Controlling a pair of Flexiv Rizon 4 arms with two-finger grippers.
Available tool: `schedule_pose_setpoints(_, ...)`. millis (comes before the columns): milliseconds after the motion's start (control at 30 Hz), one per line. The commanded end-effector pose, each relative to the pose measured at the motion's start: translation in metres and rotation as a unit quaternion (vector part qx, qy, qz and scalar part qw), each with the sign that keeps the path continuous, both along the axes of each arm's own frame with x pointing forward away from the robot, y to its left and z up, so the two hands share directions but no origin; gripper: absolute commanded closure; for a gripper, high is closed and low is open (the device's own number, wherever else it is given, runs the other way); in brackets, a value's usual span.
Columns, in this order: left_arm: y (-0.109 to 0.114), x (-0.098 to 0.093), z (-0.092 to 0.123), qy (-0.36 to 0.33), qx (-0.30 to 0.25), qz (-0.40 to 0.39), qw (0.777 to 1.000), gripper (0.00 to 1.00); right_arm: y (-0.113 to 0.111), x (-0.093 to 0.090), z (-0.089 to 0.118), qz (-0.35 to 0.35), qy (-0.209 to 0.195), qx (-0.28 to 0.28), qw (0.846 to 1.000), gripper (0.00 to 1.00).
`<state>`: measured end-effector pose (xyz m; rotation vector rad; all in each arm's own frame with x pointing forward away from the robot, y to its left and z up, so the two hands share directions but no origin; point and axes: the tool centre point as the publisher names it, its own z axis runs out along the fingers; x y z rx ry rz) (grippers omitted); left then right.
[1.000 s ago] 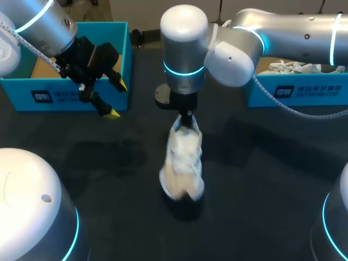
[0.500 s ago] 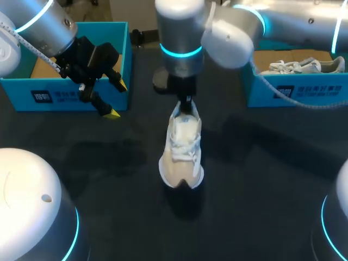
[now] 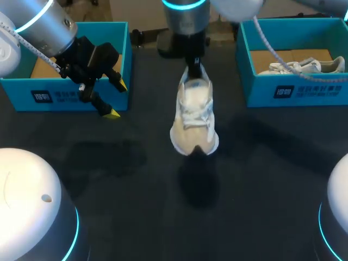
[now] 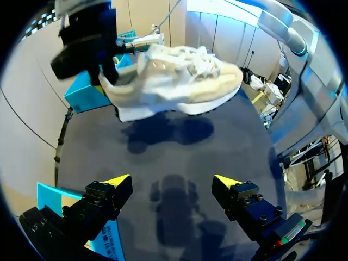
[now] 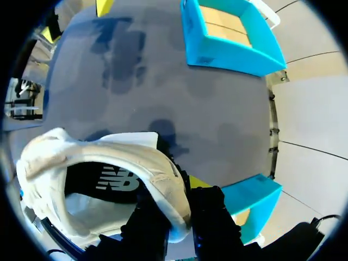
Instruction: Take the shoe out of the shoebox, open the shoe tongue, remove and reinsert the insole, then place the shoe into the shoebox
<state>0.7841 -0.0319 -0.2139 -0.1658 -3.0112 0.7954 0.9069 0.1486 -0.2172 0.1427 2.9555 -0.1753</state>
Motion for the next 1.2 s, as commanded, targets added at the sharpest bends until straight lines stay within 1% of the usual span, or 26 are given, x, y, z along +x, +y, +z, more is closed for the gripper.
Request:
schedule_pose_setpoints(33,0.0,-0.001,0.0,-0.001,0.001,0.0,1.0,0.0,-0.01,0.0,0.041,0.007,-0.007,-0.003,1.0,1.0)
schedule_pose_setpoints(100,0.0,-0.001,0.0,-0.001,0.001,0.0,1.0,0.0,-0.015,0.006,0.052,0.009,-0.011,-0.015,1.0,1.0)
schedule_pose_setpoints(233,0.0,-0.001,0.0,-0.001,0.001,0.0,1.0,0.0,-0.026,0.017,0.072,0.009,-0.019,-0.021,1.0,1.0)
schedule_pose_setpoints(300,0.0,-0.001,0.0,-0.001,0.001,0.0,1.0,0.0,-0.03,0.022,0.081,0.007,-0.026,-0.03,0.999,1.0)
schedule_pose_setpoints(367,0.0,-0.001,0.0,-0.001,0.001,0.0,1.0,0.0,-0.034,0.026,0.089,0.008,-0.028,-0.025,0.999,1.0)
schedule_pose_setpoints(433,0.0,-0.001,0.0,-0.001,0.001,0.0,1.0,0.0,-0.035,0.03,0.095,-0.006,-0.042,-0.034,0.999,1.0)
schedule_pose_setpoints(1167,0.0,-0.001,0.0,-0.001,0.001,0.0,1.0,0.0,-0.035,0.03,0.095,-0.006,-0.042,-0.034,0.999,1.0)
schedule_pose_setpoints(1200,0.0,-0.001,0.0,-0.001,0.001,0.0,1.0,0.0,-0.039,0.034,0.094,-0.004,-0.039,-0.028,0.999,1.0)
